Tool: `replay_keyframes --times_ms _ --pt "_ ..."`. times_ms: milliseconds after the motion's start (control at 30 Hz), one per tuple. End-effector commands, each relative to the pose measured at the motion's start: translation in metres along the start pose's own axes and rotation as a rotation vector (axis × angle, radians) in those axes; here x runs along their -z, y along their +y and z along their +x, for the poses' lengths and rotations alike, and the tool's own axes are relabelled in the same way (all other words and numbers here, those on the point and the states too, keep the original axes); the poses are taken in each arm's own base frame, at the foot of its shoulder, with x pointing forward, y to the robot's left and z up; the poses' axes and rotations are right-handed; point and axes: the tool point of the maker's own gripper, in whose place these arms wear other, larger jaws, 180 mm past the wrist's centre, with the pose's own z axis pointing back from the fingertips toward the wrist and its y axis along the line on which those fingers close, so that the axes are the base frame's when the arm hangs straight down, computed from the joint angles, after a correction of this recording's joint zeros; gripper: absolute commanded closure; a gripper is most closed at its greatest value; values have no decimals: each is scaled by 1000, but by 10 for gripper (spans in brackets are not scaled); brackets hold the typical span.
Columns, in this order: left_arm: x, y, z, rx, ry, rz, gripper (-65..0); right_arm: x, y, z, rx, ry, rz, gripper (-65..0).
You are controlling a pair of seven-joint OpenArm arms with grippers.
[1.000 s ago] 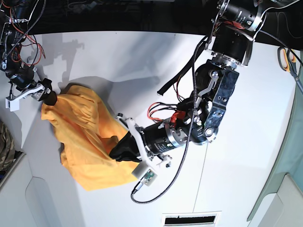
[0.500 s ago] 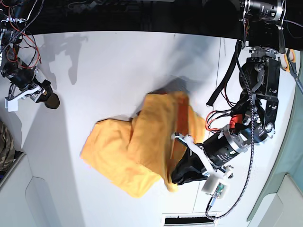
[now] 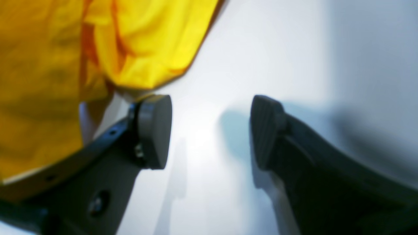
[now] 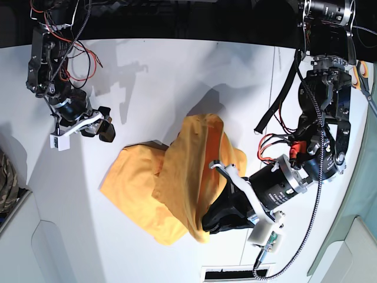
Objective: Layout the t-shirt on the table in an organized manner, then fold the t-shirt properly
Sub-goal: 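Drag the bunched shirt with the left gripper and release the right gripper, then lift the shirt with the left gripper and grasp its other end with the right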
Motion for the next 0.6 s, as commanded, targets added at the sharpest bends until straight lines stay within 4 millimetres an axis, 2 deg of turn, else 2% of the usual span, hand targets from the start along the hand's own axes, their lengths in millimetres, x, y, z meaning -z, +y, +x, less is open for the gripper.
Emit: replay_keyframes --times_ms 0,100,200,300,433,467,500,567 --pt "-1 -5 22 23 -68 -24 0 5 12 29 -25 -71 31 -373" --pt "-3 -10 24 16 -76 -37 0 20 29 44 -71 -70 60 -373" --pt "-7 -19 21 5 -78 -59 0 41 37 47 -121 -37 44 -373" --pt "-13 -28 14 -2 -64 -76 0 61 36 40 -171 9 2 -373" --pt "-17 -34 5 -12 -44 -80 0 78 26 15 -249 94 -57 -372" --pt "-17 -34 3 -10 -37 -76 0 79 20 7 -265 118 -82 -346" --pt "-17 -33 0 -1 -27 -68 0 79 15 2 -282 137 -108 -293" --pt "-17 -28 -5 32 3 -42 0 75 3 -3 -314 158 -140 -143"
